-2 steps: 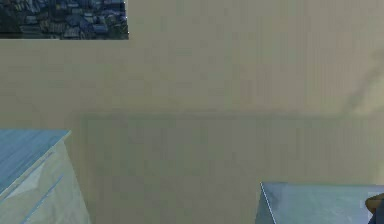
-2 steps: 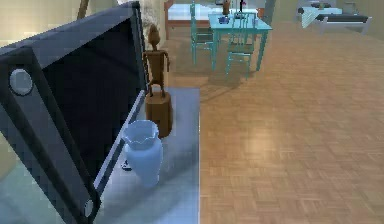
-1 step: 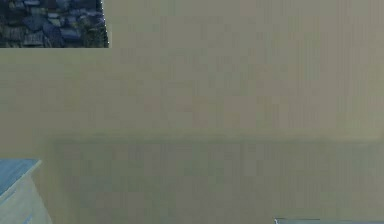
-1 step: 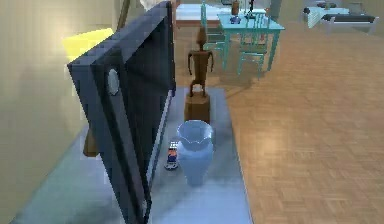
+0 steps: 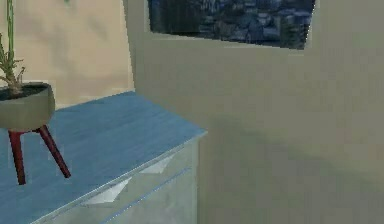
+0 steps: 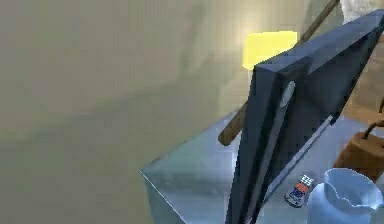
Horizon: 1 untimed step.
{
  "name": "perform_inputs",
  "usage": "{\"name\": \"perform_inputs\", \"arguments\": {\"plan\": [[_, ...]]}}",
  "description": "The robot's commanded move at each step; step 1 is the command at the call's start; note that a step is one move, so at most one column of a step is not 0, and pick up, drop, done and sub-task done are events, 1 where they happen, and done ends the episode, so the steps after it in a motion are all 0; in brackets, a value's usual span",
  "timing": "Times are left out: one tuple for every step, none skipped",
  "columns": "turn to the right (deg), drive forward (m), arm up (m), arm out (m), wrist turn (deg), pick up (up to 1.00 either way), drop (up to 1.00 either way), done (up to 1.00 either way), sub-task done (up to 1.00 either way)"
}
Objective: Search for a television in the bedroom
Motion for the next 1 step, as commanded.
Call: {"name": "perform_inputs", "arguments": {"plan": [[-45.0, 0.00, 0.00, 0.00, 0.0, 0.00, 0.00, 0.00, 0.00]]}}
